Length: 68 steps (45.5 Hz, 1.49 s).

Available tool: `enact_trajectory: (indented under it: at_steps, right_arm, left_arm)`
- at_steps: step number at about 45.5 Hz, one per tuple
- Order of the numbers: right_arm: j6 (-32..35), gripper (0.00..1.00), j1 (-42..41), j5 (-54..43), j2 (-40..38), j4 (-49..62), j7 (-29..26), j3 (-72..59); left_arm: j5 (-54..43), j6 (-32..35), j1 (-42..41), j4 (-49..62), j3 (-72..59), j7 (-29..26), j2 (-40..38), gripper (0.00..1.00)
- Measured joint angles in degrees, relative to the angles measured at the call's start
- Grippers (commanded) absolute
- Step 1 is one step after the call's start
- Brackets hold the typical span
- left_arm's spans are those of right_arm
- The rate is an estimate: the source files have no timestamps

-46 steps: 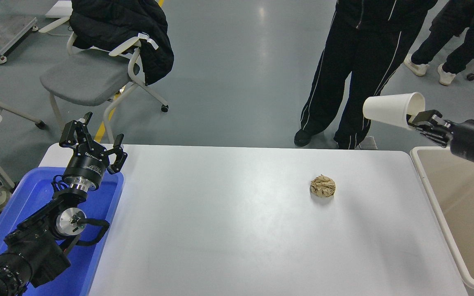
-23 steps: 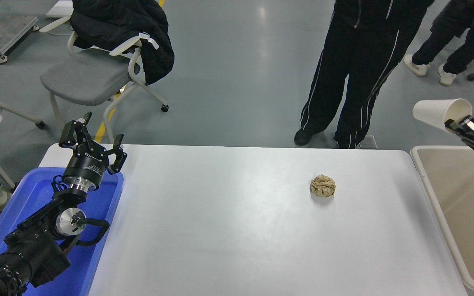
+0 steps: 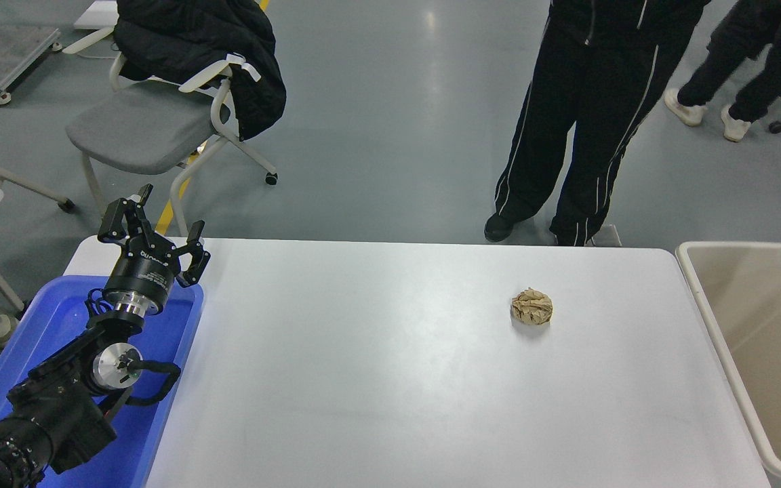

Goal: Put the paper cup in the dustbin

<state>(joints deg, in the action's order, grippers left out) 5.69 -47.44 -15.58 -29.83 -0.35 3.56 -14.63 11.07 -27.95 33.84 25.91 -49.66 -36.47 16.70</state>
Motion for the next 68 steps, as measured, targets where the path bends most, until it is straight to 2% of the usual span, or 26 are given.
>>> enact_trajectory:
  at_steps: [12,36,37,41,46,48,68]
  right_arm:
    - [-2.61,0.00,4.58,0.64,2.41,0.37,-3.26,0.03]
    - [-4.90,0.00,8.88,0.91,6.58,0.45,-4.39,0.03]
    - [-4.92,0.05,8.89,0.91,6.63,0.45,-4.39,0.03]
    - [-5.23,0.51,8.87,0.91,6.81,0.45,-4.39,0.02]
    - [-6.17,0.89,8.57,0.91,6.91,0.45,-4.35,-0.06]
    - [-6.77,0.97,8.35,0.91,6.94,0.42,-4.30,-0.07]
    - [-8.38,0.99,2.51,0.90,6.00,0.09,-4.12,0.48]
  left_arm:
    - [0.01,0.00,0.00,0.00,0.00,0.00,0.00,1.00]
    - [0.01,0.00,0.00,0.02,0.00,0.00,0.00,1.00]
    - [0.01,0.00,0.00,0.02,0.00,0.00,0.00,1.00]
    - [0.01,0.00,0.00,0.02,0.00,0.00,0.00,1.00]
    - [0.01,0.00,0.00,0.02,0.00,0.00,0.00,1.00]
    - [0.01,0.00,0.00,0.02,0.00,0.00,0.00,1.00]
    - [0.01,0.00,0.00,0.02,0.00,-0.02,0.00,1.00]
